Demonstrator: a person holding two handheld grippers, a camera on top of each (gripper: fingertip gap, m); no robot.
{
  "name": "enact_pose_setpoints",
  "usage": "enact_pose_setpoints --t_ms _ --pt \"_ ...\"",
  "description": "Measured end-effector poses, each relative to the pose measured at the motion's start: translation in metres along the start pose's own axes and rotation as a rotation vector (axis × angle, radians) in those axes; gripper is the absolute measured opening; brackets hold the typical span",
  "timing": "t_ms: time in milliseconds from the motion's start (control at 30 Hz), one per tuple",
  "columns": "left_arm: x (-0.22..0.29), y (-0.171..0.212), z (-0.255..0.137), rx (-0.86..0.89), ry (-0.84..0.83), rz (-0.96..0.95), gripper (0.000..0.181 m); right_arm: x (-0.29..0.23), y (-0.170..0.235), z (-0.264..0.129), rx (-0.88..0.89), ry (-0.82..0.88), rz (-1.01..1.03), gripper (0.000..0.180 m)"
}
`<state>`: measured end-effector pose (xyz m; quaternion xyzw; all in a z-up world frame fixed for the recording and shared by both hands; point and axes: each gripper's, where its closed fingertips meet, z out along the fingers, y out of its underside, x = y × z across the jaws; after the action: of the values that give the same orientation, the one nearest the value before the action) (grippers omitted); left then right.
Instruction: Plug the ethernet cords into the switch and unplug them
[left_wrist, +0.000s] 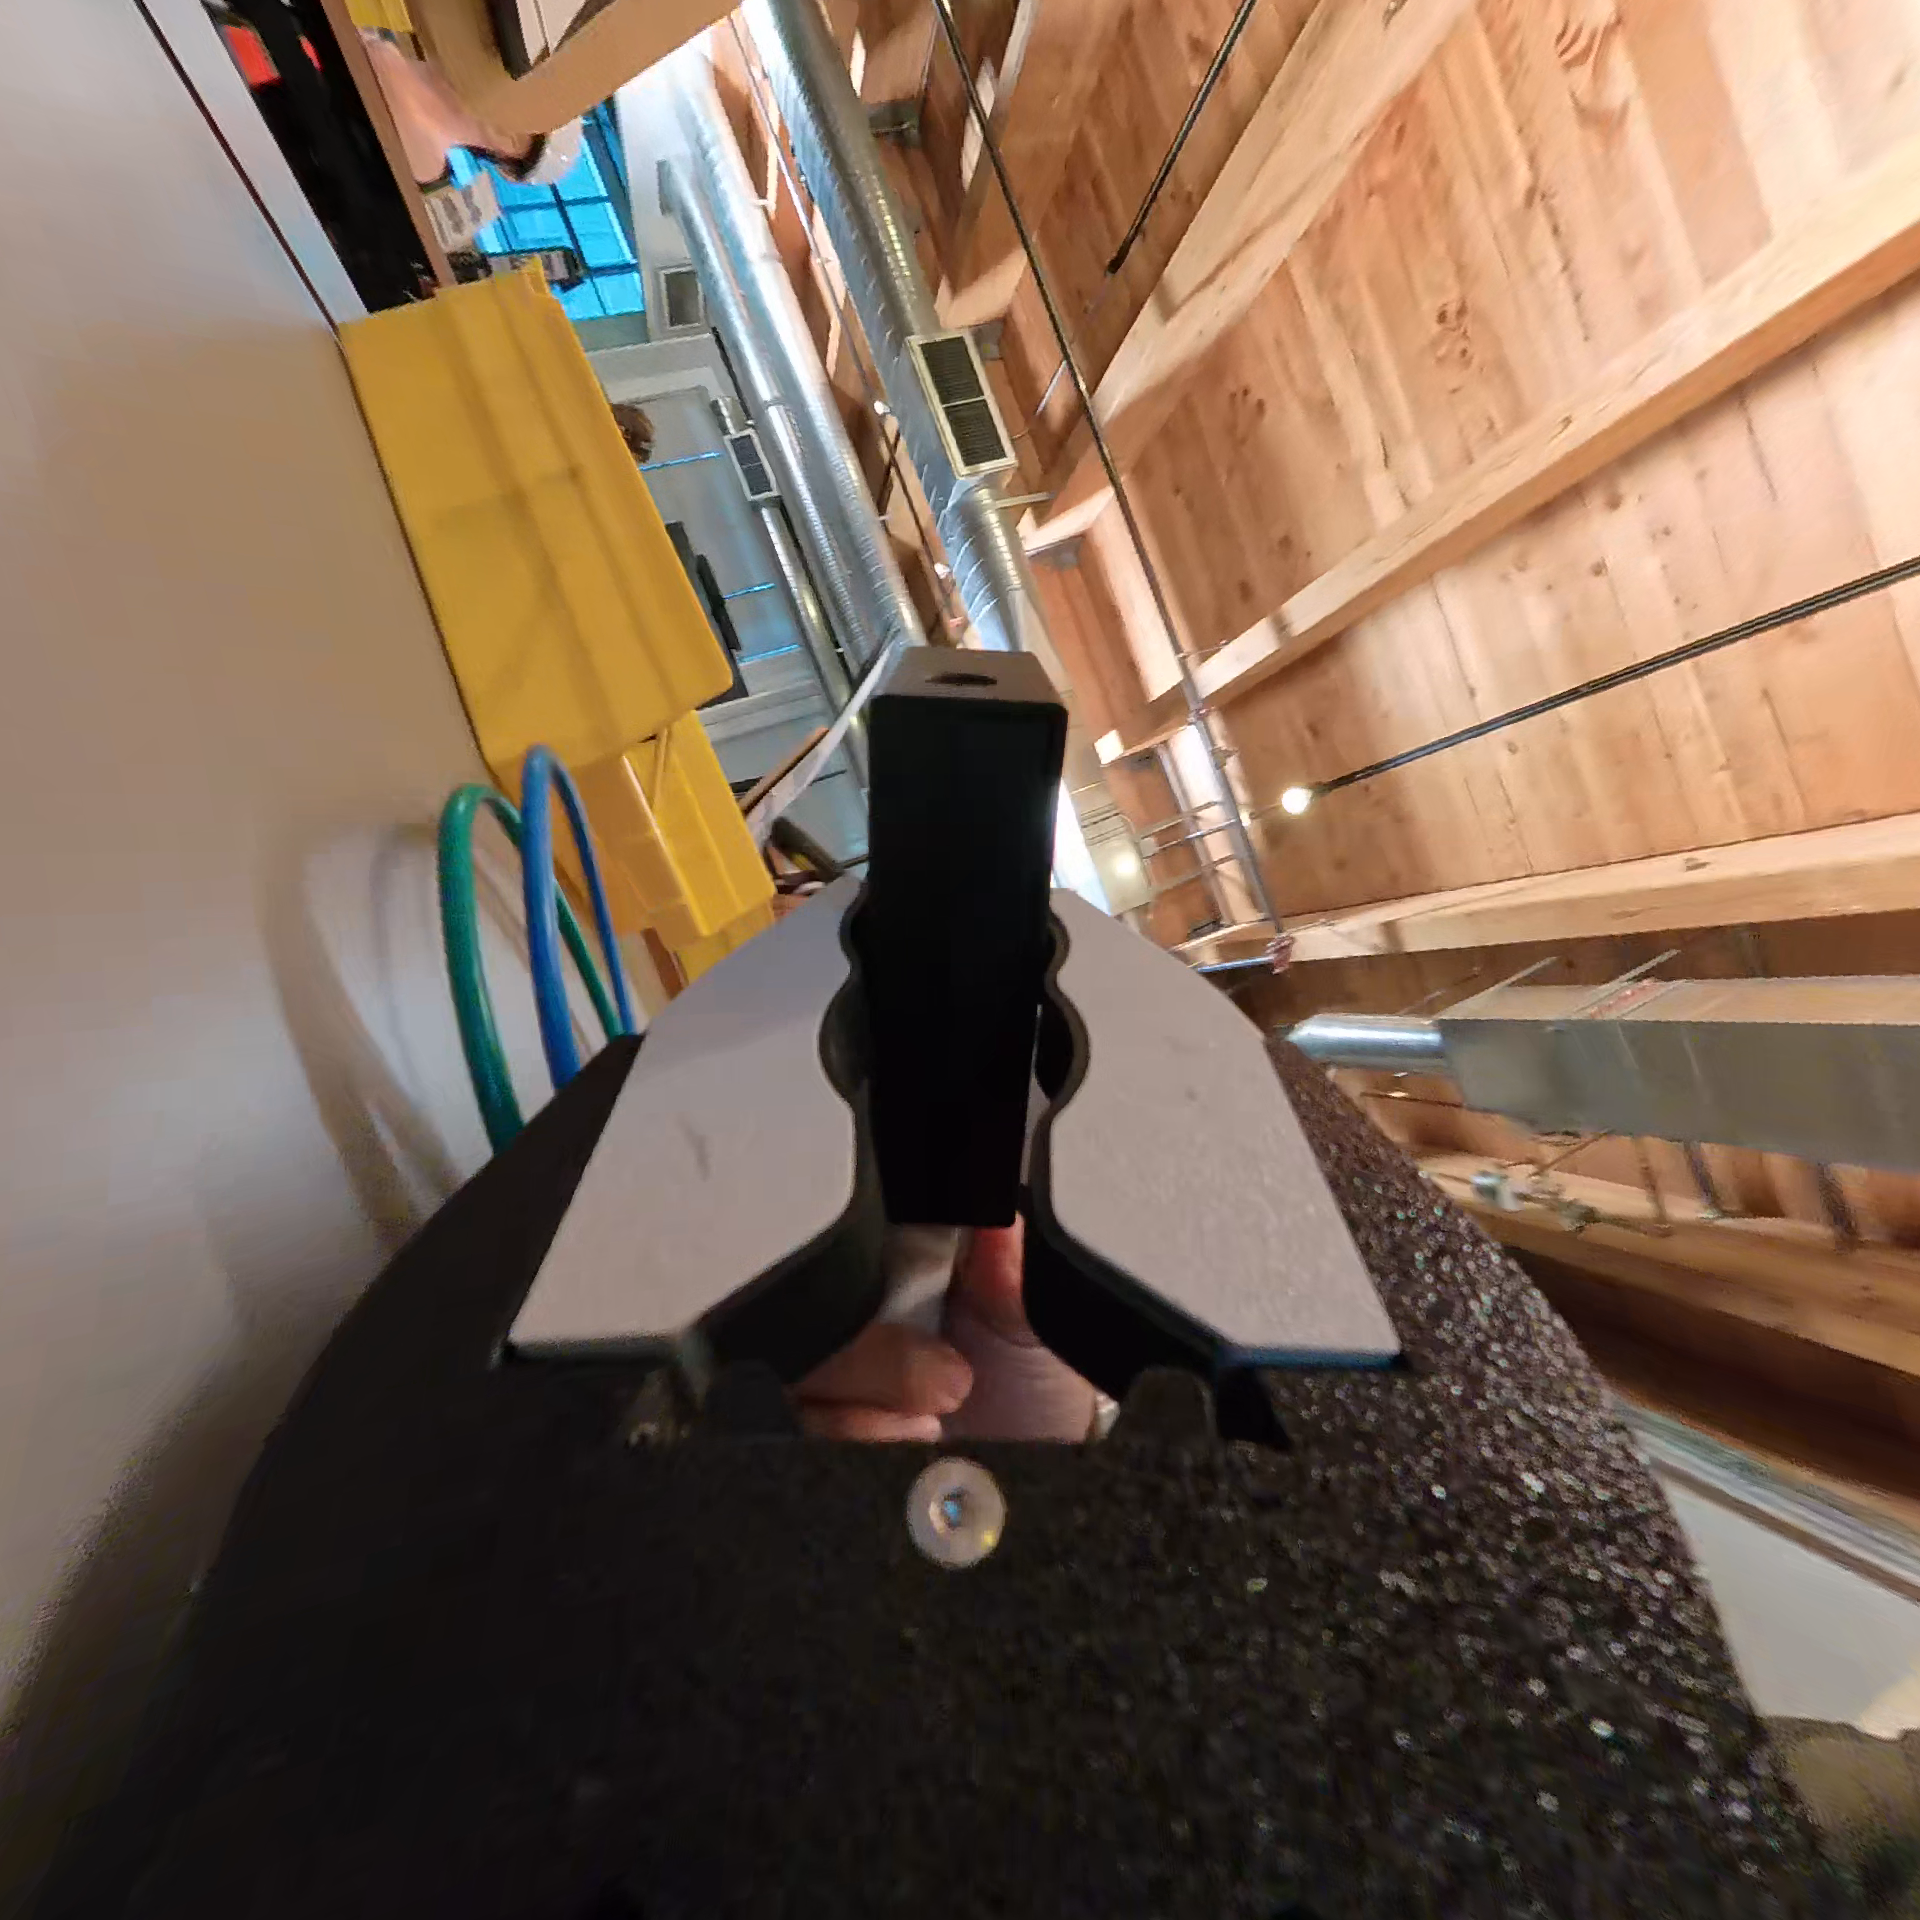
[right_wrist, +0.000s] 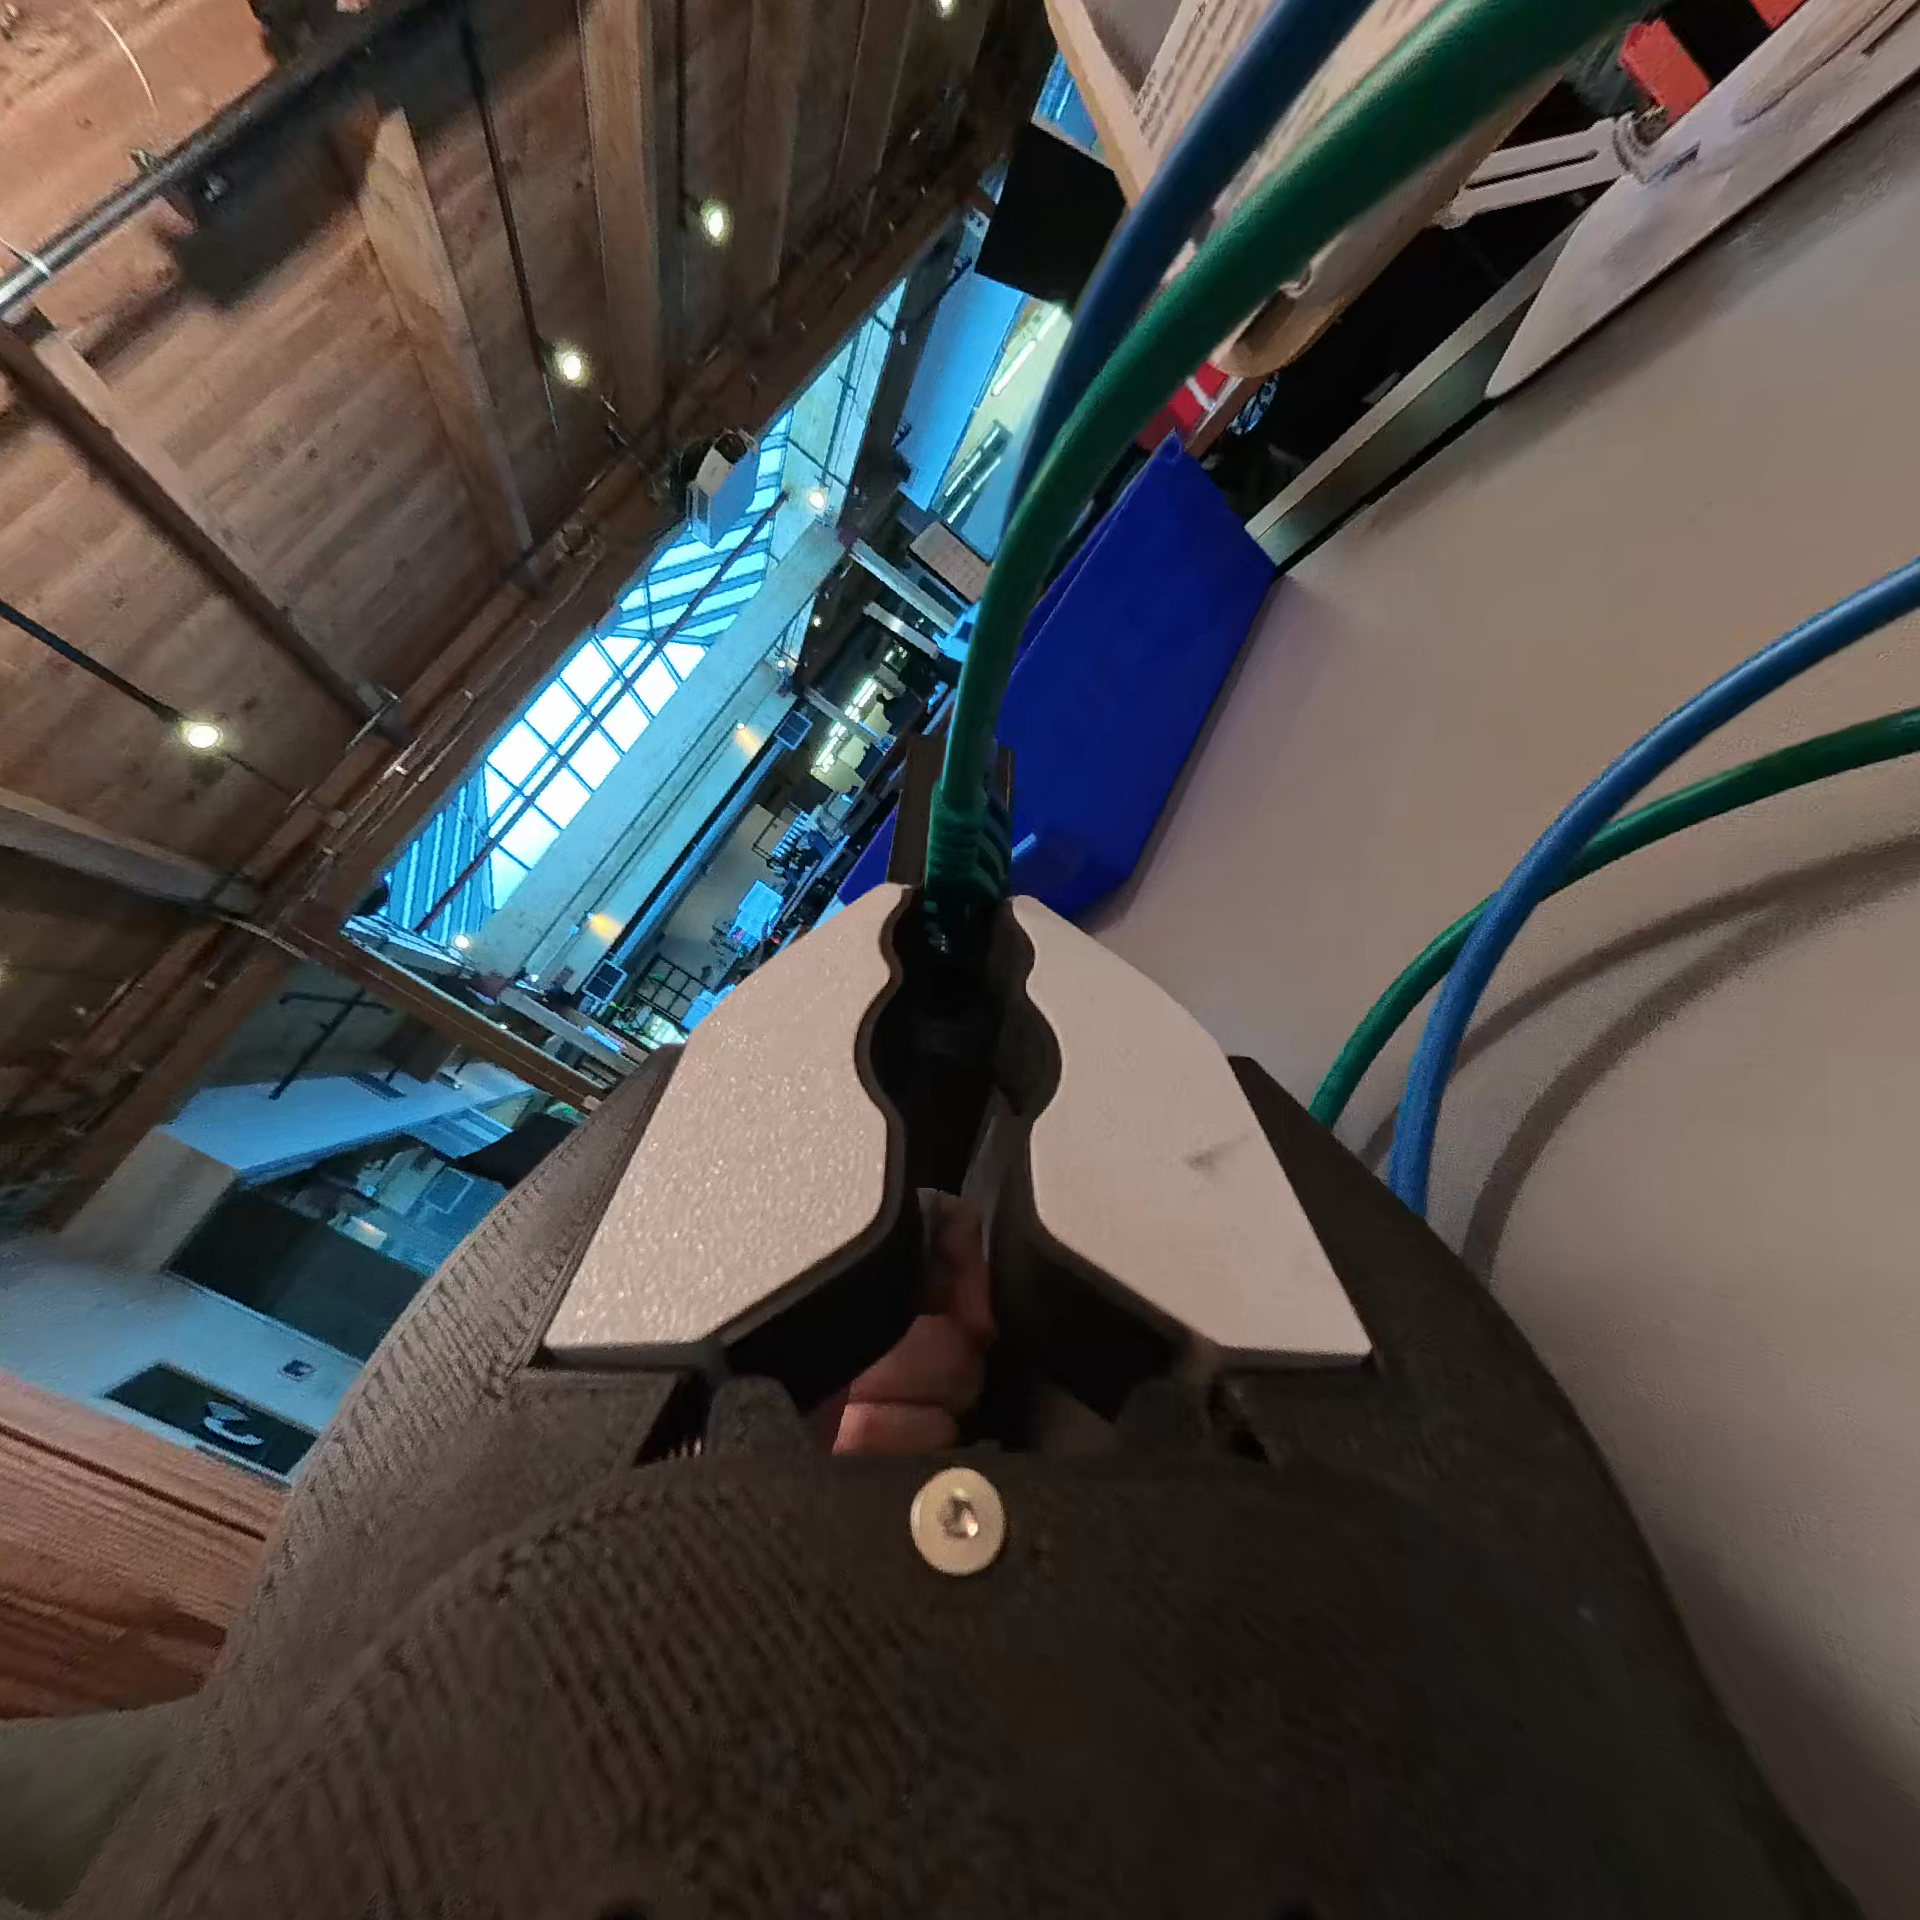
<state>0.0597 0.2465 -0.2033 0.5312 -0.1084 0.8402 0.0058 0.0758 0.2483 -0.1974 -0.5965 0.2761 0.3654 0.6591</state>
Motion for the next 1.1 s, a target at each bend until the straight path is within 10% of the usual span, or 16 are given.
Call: enact_pose_setpoints --t_ms 400,667,1100 --pt "0.000 -0.019 -0.011 0.079 -0.072 0.126 0.027 -0.002 -0.045 -0.025 0.253 -0.085 0.106 0.012" --pt "0.067 -0.030 -0.005 0.100 -0.019 0.435 0.027 -0.026 -0.031 -0.044 -0.106 -0.023 -0.272 0.013" --pt "0.076 -0.104 -0.063 0.298 -0.081 0.457 0.027 -0.085 -0.203 -0.076 -0.340 0.054 -0.678 0.013"
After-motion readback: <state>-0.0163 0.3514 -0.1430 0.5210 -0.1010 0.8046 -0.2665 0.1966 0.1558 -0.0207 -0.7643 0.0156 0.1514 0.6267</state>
